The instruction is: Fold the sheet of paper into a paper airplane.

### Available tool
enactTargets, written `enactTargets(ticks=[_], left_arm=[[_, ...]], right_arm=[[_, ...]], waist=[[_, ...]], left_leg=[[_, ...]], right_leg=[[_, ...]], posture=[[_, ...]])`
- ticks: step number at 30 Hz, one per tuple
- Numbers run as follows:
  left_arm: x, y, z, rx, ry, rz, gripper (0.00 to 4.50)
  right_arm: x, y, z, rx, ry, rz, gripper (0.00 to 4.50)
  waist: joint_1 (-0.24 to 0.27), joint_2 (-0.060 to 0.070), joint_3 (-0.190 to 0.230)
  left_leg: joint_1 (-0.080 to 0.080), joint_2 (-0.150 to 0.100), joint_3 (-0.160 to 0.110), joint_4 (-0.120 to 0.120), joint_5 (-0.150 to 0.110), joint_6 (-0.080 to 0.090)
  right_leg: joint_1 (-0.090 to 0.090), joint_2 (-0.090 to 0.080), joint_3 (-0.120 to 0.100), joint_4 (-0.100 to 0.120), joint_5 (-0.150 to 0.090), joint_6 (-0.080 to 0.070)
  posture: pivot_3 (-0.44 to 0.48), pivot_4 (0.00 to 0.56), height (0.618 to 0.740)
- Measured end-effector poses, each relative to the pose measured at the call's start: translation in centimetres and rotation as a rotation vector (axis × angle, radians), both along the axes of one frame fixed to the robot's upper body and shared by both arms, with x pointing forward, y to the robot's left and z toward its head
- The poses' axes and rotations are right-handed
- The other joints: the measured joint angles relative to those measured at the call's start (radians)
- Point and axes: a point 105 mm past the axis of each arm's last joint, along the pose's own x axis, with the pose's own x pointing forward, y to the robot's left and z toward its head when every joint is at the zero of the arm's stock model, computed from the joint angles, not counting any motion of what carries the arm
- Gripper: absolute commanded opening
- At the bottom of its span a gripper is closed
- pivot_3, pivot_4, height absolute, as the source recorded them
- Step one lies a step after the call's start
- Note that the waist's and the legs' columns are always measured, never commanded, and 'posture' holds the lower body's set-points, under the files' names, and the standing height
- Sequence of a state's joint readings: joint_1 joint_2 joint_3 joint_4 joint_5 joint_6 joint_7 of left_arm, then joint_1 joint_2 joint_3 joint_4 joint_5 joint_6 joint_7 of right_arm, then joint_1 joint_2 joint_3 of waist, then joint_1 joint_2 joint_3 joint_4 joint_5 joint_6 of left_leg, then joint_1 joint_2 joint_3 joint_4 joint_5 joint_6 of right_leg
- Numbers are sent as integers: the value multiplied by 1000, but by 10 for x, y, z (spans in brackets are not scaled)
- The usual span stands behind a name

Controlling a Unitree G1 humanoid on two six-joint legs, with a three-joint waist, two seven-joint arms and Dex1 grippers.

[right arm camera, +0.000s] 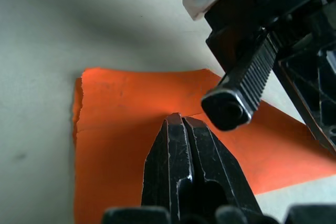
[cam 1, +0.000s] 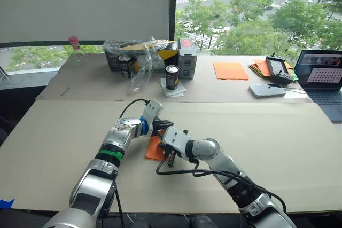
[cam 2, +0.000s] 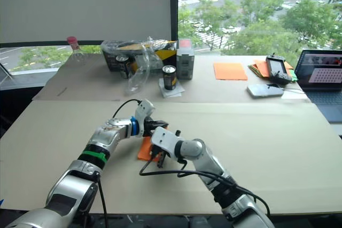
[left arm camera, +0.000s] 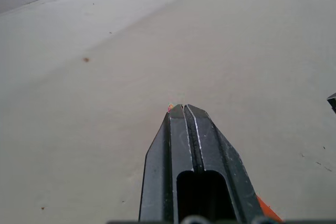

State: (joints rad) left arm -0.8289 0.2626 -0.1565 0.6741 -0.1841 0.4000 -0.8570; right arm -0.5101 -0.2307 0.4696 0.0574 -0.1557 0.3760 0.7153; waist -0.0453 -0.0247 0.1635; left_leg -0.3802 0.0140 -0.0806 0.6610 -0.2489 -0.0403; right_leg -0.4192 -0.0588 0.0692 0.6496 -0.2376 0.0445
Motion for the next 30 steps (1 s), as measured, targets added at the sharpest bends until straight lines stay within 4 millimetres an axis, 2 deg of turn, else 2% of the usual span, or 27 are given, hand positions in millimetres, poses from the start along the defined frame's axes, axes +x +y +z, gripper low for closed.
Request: enactTargets(ticks=[6, 12, 18, 30], left_arm=[[6, -8, -8, 18, -5, 11, 29], [6, -6, -12, 16, -3, 22, 29], [-3, 17, -18, 38, -1, 40, 29], [-30, 39, -23, 53, 10, 84, 29]], right_arm=[[-1, -2, -1, 3, 4, -10, 0], [-1, -2, -1, 4, 5, -13, 0], [1, -3, -2, 0, 11, -12, 0], [3, -1, -3, -10, 25, -3, 0]], waist=[[3, 0, -1], [1, 0, -1], [-5, 1, -1], [-11, 2, -3]], left_leg=[[2, 0, 0, 0, 0, 0], [8, 0, 0, 0, 0, 1], [14, 0, 0, 0, -1, 2], [14, 0, 0, -1, -2, 3]], right_leg=[[2, 0, 0, 0, 0, 0], [9, 0, 0, -2, -1, 1], [15, 0, 0, -2, -2, 2], [15, 0, 0, -2, -3, 3]], posture=[[0, 150, 730], [0, 150, 730], [0, 150, 730], [0, 150, 730]])
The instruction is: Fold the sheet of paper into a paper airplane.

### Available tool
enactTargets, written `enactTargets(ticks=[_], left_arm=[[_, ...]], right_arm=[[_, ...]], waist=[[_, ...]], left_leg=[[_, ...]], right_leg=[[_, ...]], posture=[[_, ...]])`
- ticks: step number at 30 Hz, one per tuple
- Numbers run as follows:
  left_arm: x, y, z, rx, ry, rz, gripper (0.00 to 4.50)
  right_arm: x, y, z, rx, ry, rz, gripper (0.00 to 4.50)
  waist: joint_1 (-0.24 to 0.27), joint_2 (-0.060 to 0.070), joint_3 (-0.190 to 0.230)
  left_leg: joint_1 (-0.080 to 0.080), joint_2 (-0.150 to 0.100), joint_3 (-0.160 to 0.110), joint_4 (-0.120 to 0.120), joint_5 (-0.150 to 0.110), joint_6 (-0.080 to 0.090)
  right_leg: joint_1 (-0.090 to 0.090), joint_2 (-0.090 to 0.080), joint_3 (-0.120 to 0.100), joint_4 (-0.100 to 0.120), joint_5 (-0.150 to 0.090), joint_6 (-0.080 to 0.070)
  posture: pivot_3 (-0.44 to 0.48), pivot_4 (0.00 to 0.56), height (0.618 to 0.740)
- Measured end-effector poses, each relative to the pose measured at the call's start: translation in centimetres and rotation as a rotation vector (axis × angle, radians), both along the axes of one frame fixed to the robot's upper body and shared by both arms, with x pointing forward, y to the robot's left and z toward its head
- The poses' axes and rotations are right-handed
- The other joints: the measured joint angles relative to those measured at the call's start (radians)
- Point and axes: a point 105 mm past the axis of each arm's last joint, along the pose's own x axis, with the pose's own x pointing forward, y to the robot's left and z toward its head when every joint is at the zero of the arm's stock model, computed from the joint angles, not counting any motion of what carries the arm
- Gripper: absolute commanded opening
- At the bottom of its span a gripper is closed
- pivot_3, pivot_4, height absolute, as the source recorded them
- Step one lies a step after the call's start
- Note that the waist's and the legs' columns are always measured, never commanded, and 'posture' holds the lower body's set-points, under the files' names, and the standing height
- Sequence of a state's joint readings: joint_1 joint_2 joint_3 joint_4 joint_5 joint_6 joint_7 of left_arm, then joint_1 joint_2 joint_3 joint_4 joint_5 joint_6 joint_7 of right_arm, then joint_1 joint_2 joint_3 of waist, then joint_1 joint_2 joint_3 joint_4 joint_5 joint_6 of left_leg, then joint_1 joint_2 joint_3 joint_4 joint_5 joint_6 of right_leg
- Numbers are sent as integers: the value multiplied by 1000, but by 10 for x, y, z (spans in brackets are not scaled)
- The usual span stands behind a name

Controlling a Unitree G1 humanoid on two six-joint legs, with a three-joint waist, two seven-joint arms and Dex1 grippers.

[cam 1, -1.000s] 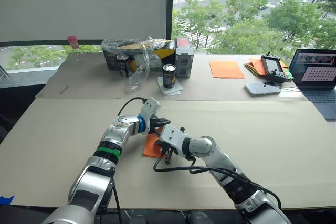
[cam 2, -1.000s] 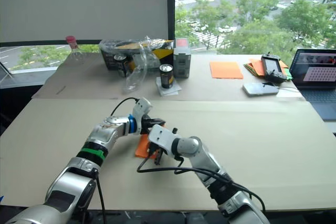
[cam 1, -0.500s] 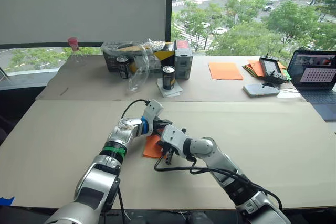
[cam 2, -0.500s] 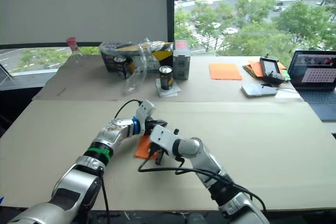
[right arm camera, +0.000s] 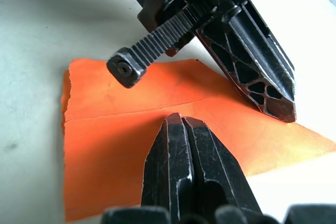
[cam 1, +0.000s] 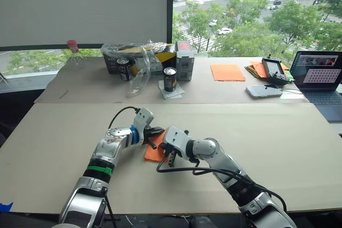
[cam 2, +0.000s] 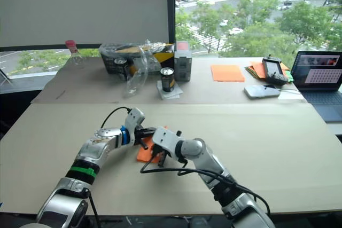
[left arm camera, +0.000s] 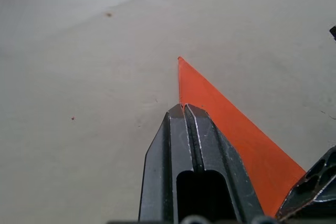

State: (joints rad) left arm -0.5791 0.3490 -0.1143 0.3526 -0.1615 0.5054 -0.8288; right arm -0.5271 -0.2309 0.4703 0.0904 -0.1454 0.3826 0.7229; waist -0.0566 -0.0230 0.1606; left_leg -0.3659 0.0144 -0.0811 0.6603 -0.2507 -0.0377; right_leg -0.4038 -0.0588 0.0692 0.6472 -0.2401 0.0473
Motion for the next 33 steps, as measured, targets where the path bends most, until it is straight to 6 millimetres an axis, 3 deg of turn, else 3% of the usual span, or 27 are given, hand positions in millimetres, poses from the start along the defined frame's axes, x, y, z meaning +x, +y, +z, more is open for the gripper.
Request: enactTargets(ticks=[8, 12, 20, 24, 33], left_arm=[[-19, 15, -7, 47, -14, 7, 29], [-30, 20, -12, 71, -15, 3, 29], [-44, 41, -11, 89, -5, 57, 29], [-46, 54, -6, 38, 27, 114, 29], [-40, 60, 2, -50, 71, 179, 29]], right_arm=[[0, 2, -1, -4, 6, 11, 0], [0, 2, -4, -11, 16, 10, 0], [0, 3, -4, -13, 19, 19, 0], [0, 2, -3, -18, 18, 25, 0], [-1, -1, 2, -13, 20, 39, 0]], waist=[[-5, 3, -3], [-5, 3, -5], [-9, 5, -7], [-10, 5, -6], [-6, 5, -3]], left_leg=[[4, 0, 0, -1, 0, 0], [16, 0, 0, -3, -3, 4], [16, 1, 0, -3, -3, 4], [15, 1, 0, -4, -3, 4], [10, 0, 0, -4, -3, 4]], right_leg=[[4, 0, 0, -1, -1, 0], [16, 0, 0, -2, -8, 8], [15, 0, 0, -2, -9, 8], [14, 0, 0, -2, -9, 8], [9, -1, 0, -2, -8, 7]], posture=[[0, 150, 730], [0, 150, 730], [0, 150, 730], [0, 150, 730], [0, 150, 730]])
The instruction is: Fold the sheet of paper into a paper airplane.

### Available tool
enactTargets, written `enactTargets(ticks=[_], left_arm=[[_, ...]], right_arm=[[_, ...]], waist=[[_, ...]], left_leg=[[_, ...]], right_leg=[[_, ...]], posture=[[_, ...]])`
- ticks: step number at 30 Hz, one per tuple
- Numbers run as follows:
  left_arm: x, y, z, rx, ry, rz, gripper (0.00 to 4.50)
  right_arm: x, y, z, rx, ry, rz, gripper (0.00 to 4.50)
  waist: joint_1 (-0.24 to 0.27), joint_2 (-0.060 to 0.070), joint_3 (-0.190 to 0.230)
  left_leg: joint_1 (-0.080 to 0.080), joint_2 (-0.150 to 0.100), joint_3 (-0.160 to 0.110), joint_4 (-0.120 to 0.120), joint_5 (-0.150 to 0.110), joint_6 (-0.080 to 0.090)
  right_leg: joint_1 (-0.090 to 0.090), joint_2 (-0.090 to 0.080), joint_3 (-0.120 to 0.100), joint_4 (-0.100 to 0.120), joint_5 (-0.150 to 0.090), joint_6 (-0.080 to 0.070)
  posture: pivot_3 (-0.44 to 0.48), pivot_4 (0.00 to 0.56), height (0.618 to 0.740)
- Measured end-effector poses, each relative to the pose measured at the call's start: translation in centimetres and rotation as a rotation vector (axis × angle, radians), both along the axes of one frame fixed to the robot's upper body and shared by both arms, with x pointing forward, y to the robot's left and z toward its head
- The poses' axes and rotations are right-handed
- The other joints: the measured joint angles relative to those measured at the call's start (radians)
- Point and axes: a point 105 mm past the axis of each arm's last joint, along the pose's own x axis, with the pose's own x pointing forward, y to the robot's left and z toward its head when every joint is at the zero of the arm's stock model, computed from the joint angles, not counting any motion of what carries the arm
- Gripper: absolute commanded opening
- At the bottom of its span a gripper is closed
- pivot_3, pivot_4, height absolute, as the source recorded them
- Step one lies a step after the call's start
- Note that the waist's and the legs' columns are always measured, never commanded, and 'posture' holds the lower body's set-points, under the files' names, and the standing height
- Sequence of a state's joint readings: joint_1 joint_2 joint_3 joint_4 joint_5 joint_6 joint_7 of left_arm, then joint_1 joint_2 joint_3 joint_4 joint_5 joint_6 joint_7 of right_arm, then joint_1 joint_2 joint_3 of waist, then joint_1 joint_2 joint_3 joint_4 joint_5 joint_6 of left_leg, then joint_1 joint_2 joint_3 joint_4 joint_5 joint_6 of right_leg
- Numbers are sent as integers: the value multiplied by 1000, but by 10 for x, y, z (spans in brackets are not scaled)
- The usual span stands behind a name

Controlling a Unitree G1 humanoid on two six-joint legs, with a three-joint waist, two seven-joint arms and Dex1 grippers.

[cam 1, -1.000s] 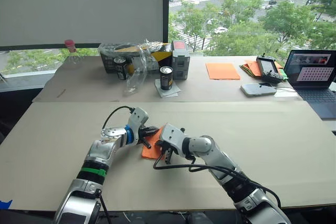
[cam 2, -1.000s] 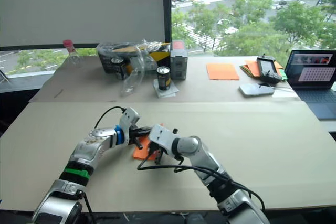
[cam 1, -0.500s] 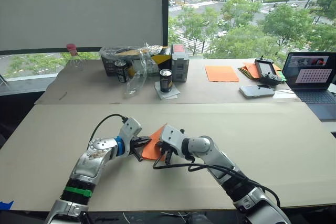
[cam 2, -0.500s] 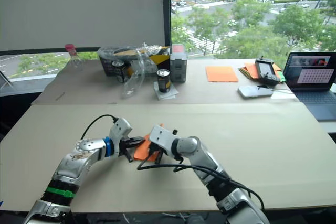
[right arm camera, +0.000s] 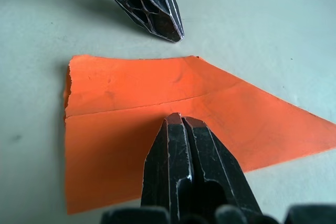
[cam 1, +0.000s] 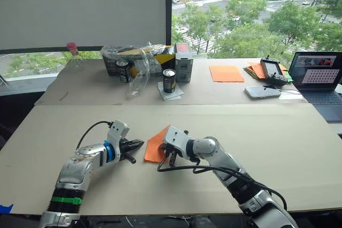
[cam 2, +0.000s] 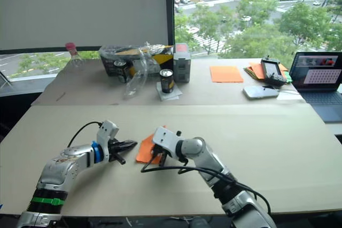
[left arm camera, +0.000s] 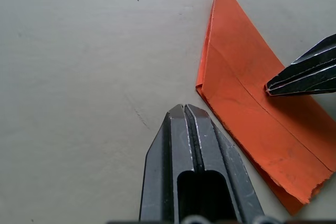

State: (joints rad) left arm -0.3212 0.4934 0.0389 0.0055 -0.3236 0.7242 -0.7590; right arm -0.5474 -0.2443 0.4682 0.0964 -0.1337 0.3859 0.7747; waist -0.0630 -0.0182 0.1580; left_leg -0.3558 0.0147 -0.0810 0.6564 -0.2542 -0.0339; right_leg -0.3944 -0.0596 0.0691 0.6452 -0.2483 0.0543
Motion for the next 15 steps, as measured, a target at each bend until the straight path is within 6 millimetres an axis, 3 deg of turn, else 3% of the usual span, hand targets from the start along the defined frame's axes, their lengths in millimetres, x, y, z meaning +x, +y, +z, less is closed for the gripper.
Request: enactTargets(ticks=[10, 15], left_arm=[[14, -36, 24, -84, -77, -87, 29], [14, -35, 8, -36, -58, -90, 29]], right_arm=[[6, -5, 13, 16, -14, -37, 0], [22, -6, 22, 57, -54, -110, 0]], waist=[[11, -2, 3], [8, -2, 3]], left_leg=[[-20, 0, 0, 2, 0, 0], [-26, 0, 0, 2, 1, 0]], right_leg=[[-21, 0, 0, 2, 5, -8], [-28, 0, 0, 3, 6, -9]], posture=[[0, 150, 730], [0, 150, 730]])
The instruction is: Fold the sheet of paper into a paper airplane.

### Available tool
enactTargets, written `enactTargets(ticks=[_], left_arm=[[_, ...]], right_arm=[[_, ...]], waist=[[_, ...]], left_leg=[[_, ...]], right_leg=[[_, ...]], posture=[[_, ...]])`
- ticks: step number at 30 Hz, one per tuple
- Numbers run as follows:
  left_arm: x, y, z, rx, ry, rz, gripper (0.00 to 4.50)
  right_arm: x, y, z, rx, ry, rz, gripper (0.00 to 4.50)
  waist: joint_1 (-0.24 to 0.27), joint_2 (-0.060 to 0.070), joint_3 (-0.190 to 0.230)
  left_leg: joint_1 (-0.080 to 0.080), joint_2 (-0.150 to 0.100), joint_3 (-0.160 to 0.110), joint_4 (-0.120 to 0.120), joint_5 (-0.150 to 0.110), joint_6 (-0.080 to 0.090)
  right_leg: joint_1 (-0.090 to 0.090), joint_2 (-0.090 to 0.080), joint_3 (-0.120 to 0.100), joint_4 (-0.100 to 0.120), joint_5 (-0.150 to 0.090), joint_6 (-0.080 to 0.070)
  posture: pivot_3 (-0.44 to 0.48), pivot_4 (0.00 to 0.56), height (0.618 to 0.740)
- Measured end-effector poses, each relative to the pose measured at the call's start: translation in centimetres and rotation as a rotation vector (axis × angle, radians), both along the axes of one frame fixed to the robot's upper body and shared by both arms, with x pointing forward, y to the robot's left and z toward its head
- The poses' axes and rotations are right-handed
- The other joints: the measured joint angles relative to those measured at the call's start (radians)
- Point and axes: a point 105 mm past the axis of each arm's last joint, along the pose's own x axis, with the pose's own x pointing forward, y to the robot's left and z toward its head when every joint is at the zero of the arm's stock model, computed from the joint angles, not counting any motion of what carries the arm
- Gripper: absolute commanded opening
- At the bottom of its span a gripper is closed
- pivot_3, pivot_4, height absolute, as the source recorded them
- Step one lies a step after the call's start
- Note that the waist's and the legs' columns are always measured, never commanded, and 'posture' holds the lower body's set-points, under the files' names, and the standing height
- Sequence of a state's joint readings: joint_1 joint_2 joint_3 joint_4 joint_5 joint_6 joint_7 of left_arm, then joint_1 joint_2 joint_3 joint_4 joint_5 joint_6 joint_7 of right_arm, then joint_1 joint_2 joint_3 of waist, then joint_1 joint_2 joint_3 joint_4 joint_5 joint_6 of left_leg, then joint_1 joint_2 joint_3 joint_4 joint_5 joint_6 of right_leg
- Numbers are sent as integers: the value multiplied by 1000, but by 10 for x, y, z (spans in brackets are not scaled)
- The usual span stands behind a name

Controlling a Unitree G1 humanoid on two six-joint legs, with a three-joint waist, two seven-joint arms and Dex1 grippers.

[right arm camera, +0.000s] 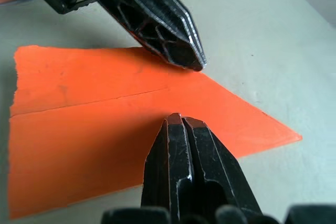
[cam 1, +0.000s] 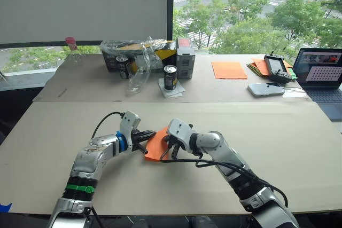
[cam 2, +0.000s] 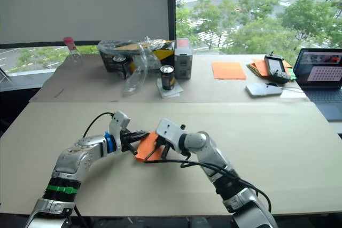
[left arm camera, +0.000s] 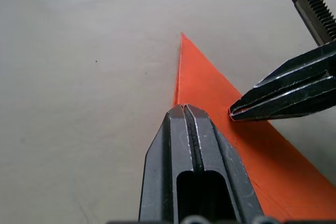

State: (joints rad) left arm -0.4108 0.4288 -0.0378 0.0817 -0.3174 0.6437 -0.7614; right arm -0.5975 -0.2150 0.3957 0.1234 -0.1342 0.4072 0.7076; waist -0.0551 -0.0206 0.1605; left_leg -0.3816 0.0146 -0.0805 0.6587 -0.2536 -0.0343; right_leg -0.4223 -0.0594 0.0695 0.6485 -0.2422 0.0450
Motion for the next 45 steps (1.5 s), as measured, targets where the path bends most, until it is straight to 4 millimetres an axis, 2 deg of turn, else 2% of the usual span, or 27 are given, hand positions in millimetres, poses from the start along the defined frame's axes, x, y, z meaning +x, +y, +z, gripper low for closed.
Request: enactTargets(ticks=[3, 10, 16, 26, 30, 36, 41, 45], left_arm=[[-1, -1, -1, 8, -21, -6, 29], [-2, -2, -1, 7, -27, 1, 29], [-6, -4, 0, 6, -24, 14, 29], [-13, -19, -6, -25, -7, 0, 29], [-13, -19, -9, -7, -13, -5, 29], [-12, -18, -12, 21, -24, -12, 29], [-12, -18, -12, 22, -30, -16, 29], [-11, -18, -11, 22, -33, -18, 29]], right_arm=[[17, -3, 3, 8, -20, -48, 0], [29, 5, -5, 9, -3, -31, 0], [33, 4, -8, 18, 9, -44, 0], [36, -2, -10, 32, 12, -81, 0], [43, -14, -9, 29, -6, -129, 0], [63, -44, -9, 7, -35, -256, 0], [63, -46, -7, 25, -60, -248, 0], [50, -39, 5, 97, -81, -152, 0]], waist=[[2, 0, 0], [3, 0, 0], [1, 0, 0], [10, 0, 0], [13, 0, 0], [10, 0, 0], [10, 0, 0], [8, 0, 0]], left_leg=[[0, 0, 0, 0, 0, 0], [1, 0, 0, 0, 0, 0], [1, 0, 0, 0, 0, 0], [4, 0, 0, 1, 0, -1], [5, 0, 0, 1, 1, -1], [15, 0, 0, 0, 0, -1], [15, 0, 0, 0, 0, -1], [14, 0, 0, 0, 0, -1]], right_leg=[[0, 0, 0, 0, 0, -1], [1, 0, 0, 0, 0, 0], [1, 0, 0, 0, 1, -1], [4, 0, 0, 1, 1, -1], [6, 0, 0, 0, 1, -1], [17, 0, 0, -2, 0, 0], [17, 0, 0, -2, 0, 0], [17, 0, 0, -2, 0, 0]], posture=[[0, 150, 730], [0, 150, 730], [0, 150, 730], [0, 150, 730], [0, 150, 730], [0, 150, 730], [0, 150, 730], [0, 150, 730]])
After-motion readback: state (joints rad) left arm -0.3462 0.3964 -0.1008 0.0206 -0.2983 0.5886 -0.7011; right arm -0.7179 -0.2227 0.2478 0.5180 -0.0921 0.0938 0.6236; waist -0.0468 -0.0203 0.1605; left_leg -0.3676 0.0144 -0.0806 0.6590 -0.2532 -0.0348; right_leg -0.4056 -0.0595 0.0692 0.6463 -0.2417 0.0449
